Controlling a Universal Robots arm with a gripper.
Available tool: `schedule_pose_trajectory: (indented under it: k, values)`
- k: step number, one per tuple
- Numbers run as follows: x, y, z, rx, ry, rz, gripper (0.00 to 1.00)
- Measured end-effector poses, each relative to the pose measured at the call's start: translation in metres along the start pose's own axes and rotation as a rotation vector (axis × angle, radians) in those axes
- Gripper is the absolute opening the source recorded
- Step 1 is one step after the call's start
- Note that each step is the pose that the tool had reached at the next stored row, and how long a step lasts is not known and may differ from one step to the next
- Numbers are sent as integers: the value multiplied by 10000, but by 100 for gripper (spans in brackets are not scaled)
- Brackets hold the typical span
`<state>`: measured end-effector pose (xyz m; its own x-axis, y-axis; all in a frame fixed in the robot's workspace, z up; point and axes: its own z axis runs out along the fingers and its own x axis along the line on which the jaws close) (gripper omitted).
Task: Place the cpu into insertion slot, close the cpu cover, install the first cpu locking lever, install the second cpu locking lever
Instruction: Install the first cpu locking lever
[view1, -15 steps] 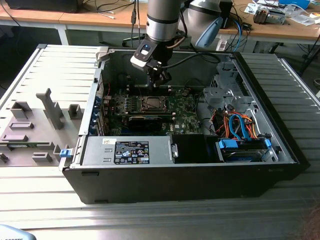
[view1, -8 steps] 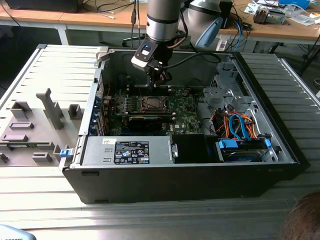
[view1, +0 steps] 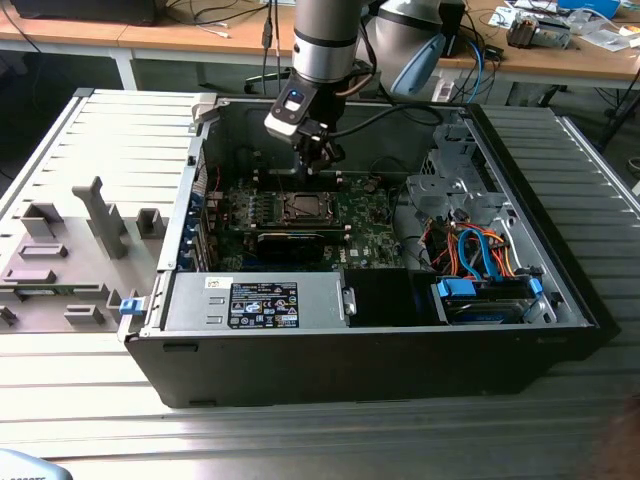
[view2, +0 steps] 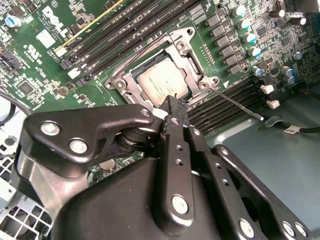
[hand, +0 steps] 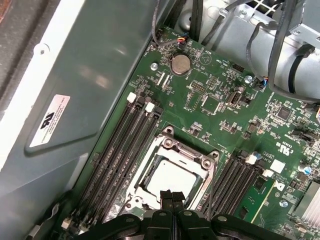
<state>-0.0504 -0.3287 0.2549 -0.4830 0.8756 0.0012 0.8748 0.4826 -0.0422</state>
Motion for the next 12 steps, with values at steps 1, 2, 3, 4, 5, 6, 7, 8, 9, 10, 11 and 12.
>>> schedule_pose_trajectory:
  k: [1, 2, 3, 4, 5, 6, 7, 8, 9, 10, 11, 12]
  values:
    - [0, 0, 0, 0, -1, -27, 11]
    - [0, 0, 0, 0, -3, -71, 11]
    - [0, 0, 0, 0, -6, -142, 11]
    - [0, 0, 0, 0, -8, -181, 11]
    - [0, 0, 0, 0, -10, -235, 11]
    - [0, 0, 0, 0, -14, -323, 11]
    - [0, 0, 0, 0, -16, -364, 11]
    - [0, 0, 0, 0, -17, -397, 11]
    - [0, 0, 0, 0, -19, -446, 11]
    - [0, 0, 0, 0, -20, -478, 11]
    - [0, 0, 0, 0, -23, -548, 11]
    - [0, 0, 0, 0, -26, -605, 11]
